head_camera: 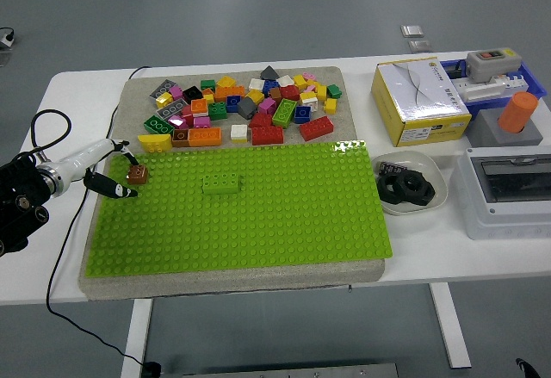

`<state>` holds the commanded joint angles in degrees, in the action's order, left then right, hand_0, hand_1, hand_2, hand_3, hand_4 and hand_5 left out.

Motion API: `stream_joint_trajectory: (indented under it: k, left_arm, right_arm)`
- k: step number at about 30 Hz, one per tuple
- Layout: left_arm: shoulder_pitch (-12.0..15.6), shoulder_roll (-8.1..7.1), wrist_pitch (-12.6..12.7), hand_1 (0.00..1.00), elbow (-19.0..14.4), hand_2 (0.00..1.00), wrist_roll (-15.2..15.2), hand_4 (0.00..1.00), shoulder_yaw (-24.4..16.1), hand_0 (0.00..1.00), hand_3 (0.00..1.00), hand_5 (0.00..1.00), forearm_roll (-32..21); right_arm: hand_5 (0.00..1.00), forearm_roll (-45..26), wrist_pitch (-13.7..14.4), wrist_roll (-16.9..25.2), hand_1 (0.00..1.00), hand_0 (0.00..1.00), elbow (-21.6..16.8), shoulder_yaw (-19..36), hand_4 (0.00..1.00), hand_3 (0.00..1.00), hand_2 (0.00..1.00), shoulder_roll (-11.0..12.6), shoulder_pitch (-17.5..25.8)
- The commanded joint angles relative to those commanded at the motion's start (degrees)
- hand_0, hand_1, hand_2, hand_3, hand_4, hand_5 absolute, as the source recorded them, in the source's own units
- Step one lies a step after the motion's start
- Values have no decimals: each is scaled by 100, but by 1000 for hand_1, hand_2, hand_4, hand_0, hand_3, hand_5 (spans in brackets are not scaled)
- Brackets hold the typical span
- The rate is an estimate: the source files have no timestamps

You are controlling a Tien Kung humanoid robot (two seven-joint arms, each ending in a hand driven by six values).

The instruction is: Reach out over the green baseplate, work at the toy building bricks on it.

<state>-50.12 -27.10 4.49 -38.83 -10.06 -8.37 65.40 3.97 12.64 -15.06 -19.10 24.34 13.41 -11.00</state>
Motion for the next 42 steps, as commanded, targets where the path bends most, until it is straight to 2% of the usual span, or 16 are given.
stream_joint_trajectory:
  k: [7,14,24,34,42]
  left_arm:
    - [-76,-57,-164,998,-105,976,18,870,7,998,569,2,-392]
    - [-108,-72,-251,998,-114,966,72,870,81,998,576,2,-548]
    - [-96,20,-173,998,-1,964,18,871,87,998,583,2,-645]
    - [-100,50,-130,998,40,961,-15,854,37,991,588,2,-674]
    - [-84,119,-116,998,232,959,-36,852,135,990,586,2,-804]
  right_arm:
    - [952,-22,1,14,667,679,-1,-20,895,785,708,11,-9]
    - [953,-20,1,24,667,680,4,-27,895,785,707,16,-1]
    - [954,-16,2,35,665,678,5,-33,896,783,706,0,-14]
    - [954,-33,0,54,666,679,7,-52,896,783,707,-7,-23]
    - [952,-21,2,58,666,679,4,-55,897,784,707,-27,-39]
